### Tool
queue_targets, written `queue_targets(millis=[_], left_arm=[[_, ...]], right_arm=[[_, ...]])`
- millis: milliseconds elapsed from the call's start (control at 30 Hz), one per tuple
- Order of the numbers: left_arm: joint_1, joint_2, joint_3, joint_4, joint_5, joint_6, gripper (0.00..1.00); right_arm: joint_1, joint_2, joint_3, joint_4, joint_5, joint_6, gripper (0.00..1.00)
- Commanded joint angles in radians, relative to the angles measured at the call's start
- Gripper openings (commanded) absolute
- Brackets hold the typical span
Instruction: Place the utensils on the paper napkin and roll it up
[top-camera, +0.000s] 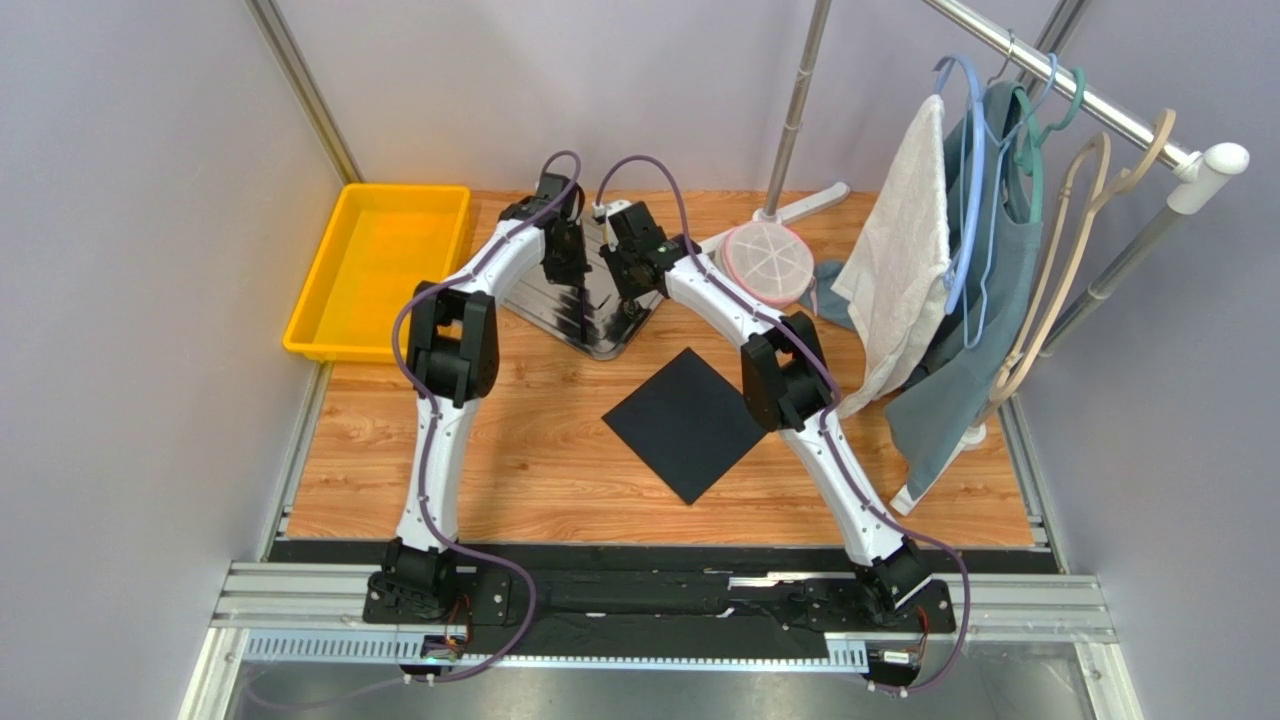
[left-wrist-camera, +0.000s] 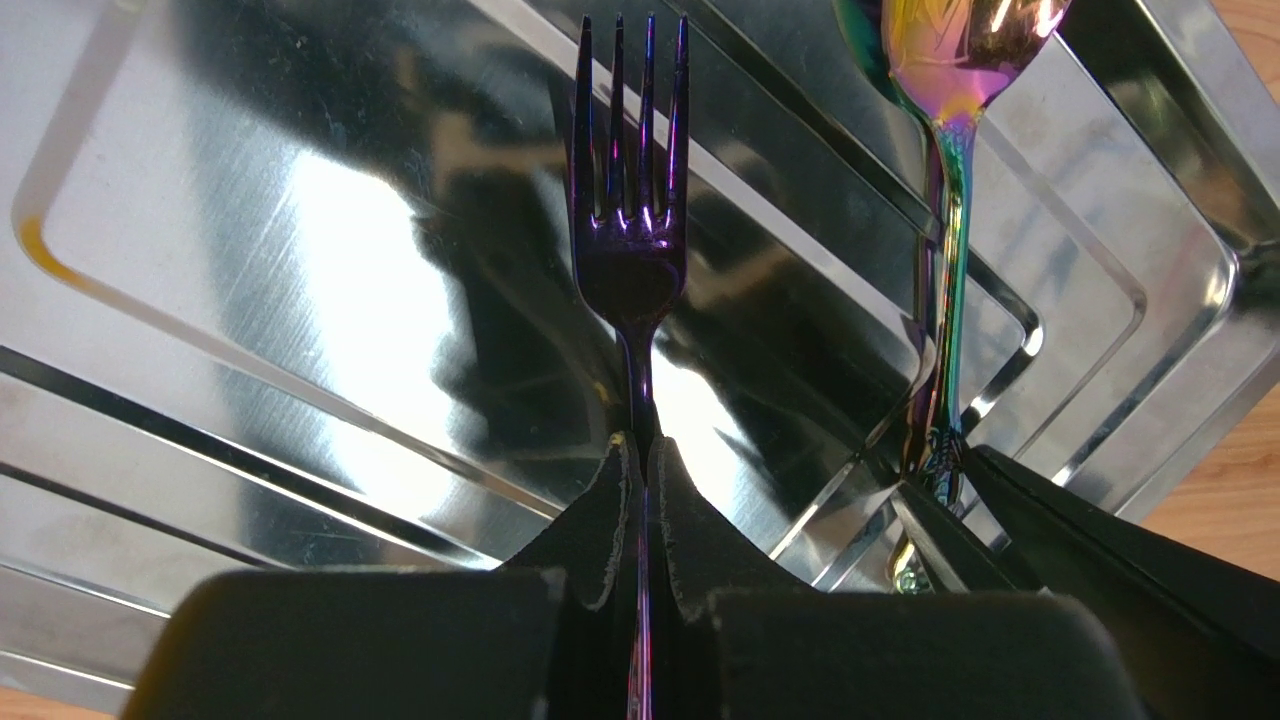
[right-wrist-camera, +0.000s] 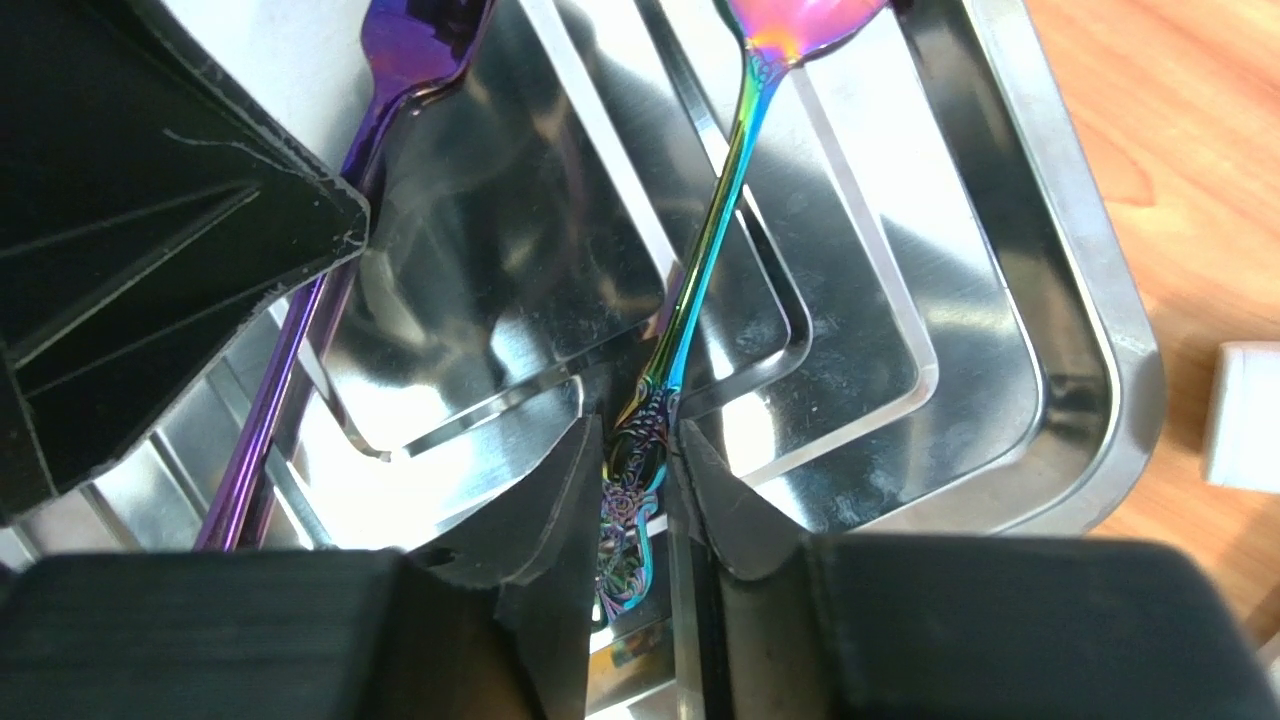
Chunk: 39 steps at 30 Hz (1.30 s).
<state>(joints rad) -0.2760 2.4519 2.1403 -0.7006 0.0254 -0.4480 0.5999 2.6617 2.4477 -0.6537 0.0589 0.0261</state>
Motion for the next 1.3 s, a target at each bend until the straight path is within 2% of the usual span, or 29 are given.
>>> queue_targets(millis=[0, 100, 167, 200, 233, 300, 333, 400, 533, 800, 1067, 1267], left_arm=[[0.008, -0.063, -0.02, -0.077, 0.028, -0.006, 0.0], [0.008, -0.068, -0.022, -0.074, 0.033, -0.006, 0.0], [0.008, -0.07, -0.028, -0.07, 0.037, -0.008, 0.0], [0.008, -0.071, -0.031, -0.069, 0.039, -0.009, 0.0], [0.008, -0.07, -0.033, -0.069, 0.039, -0.011, 0.0], [0.009, -0.071, -0.037, -0.066, 0.039, -0.011, 0.0], [0.008, -0.07, -0.037, -0.066, 0.039, -0.011, 0.0], [0.006, -0.068, -0.039, -0.065, 0.036, -0.011, 0.0], [0.012, -0.068, -0.04, -0.063, 0.038, -0.014, 0.0], [0.018, -0.077, -0.051, -0.059, 0.039, -0.015, 0.0], [0.027, -0.082, -0.056, -0.059, 0.042, -0.017, 0.0], [0.037, -0.087, -0.059, -0.057, 0.048, -0.014, 0.0]], right_arm=[[0.012, -0.025, -0.071, -0.103, -0.031, -0.049, 0.21], [0.012, -0.031, -0.076, -0.118, -0.018, -0.051, 0.13], [0.011, -0.036, -0.07, -0.113, 0.01, -0.04, 0.14], [0.011, -0.036, -0.066, -0.1, 0.019, -0.034, 0.17], [0.012, -0.033, -0.058, -0.093, 0.028, -0.032, 0.26], [0.012, -0.025, -0.027, -0.083, 0.038, 0.008, 0.34], [0.012, -0.017, -0.021, -0.078, 0.039, 0.015, 0.42], [0.012, -0.011, -0.019, -0.058, 0.033, 0.037, 0.47], [0.011, 0.015, 0.01, -0.066, 0.033, 0.069, 0.45], [0.011, -0.086, -0.079, 0.052, 0.045, 0.1, 0.44], [0.012, -0.071, -0.059, 0.077, 0.055, 0.152, 0.44], [0.014, -0.123, -0.113, 0.149, 0.035, 0.175, 0.43]])
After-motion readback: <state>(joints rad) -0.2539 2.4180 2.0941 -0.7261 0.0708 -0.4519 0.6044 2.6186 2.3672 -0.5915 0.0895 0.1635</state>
